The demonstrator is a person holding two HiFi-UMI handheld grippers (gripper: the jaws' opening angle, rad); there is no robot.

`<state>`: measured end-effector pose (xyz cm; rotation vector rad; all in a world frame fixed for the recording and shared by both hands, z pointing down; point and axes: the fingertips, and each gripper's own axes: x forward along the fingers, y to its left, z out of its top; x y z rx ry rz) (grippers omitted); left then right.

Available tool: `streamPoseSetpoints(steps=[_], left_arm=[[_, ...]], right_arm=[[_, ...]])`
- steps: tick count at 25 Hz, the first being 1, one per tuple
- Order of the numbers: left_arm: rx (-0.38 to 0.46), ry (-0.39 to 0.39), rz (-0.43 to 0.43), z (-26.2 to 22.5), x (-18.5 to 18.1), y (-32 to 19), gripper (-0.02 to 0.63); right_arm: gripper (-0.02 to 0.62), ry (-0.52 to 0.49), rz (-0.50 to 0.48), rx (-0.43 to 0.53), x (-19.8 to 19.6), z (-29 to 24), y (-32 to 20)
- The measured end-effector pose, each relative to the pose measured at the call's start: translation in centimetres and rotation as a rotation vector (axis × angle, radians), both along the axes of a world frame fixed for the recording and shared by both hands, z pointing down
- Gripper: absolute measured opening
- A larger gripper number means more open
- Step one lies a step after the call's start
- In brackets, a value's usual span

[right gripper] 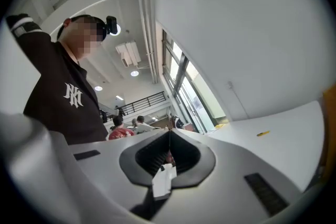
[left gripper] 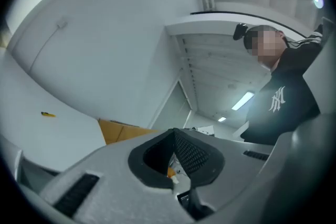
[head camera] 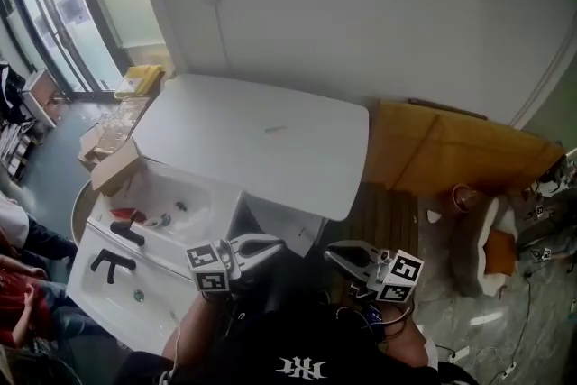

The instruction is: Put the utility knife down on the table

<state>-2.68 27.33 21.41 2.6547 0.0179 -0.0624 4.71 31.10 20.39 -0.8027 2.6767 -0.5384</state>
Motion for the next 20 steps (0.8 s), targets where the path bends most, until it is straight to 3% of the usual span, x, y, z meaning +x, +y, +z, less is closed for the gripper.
streamPoseSetpoints(steps=[1, 3, 5, 9, 10, 11, 14, 15, 18, 20], left_arm=[[0.002, -0.036, -0.002, 0.8, -1.1, 0.6, 0.006], [0.003, -0.101, -0.024, 2.5, -3.6, 1.3, 0.006], [-0.04, -0.098, -0.041, 3.7, -6.2, 2.1, 0.006], [-0.089, -0.05, 0.031, 6.7, -8.9, 4.6, 0.006], [-0.081, -0.05, 0.053, 7.2, -8.9, 5.2, 0.006], [-0.066, -0.047, 0.063, 7.1, -8.5, 5.7, 0.006], [0.039, 0.013, 0.035, 3.5, -7.3, 7.0, 0.006], [0.07, 0.039, 0.014, 2.2, -7.0, 7.2, 0.005], [0.084, 0.06, -0.037, 0.6, -6.5, 8.2, 0.006], [0.093, 0.044, -0.048, 0.2, -5.9, 9.6, 0.006]], right_arm=[[0.005, 0.014, -0.012, -0.003, -1.8, 0.3, 1.0], [0.005, 0.147, 0.038, -0.011, -4.2, 1.7, 1.9], [0.005, 0.288, 0.112, -0.036, -5.4, 3.0, 2.4], [0.003, 0.2, 0.091, -0.04, -8.3, 2.2, 5.6], [0.003, 0.222, 0.073, -0.036, -9.2, 2.6, 6.4], [0.003, 0.29, 0.055, -0.006, -10.3, 2.9, 7.3], [0.003, 0.625, 0.013, 0.193, -12.2, 2.7, 10.2], [0.003, 0.64, 0.025, 0.205, -12.0, 2.6, 10.5], [0.003, 0.402, 0.062, 0.143, -10.7, 1.4, 10.2], [0.003, 0.333, 0.041, 0.171, -10.0, 0.3, 10.7]])
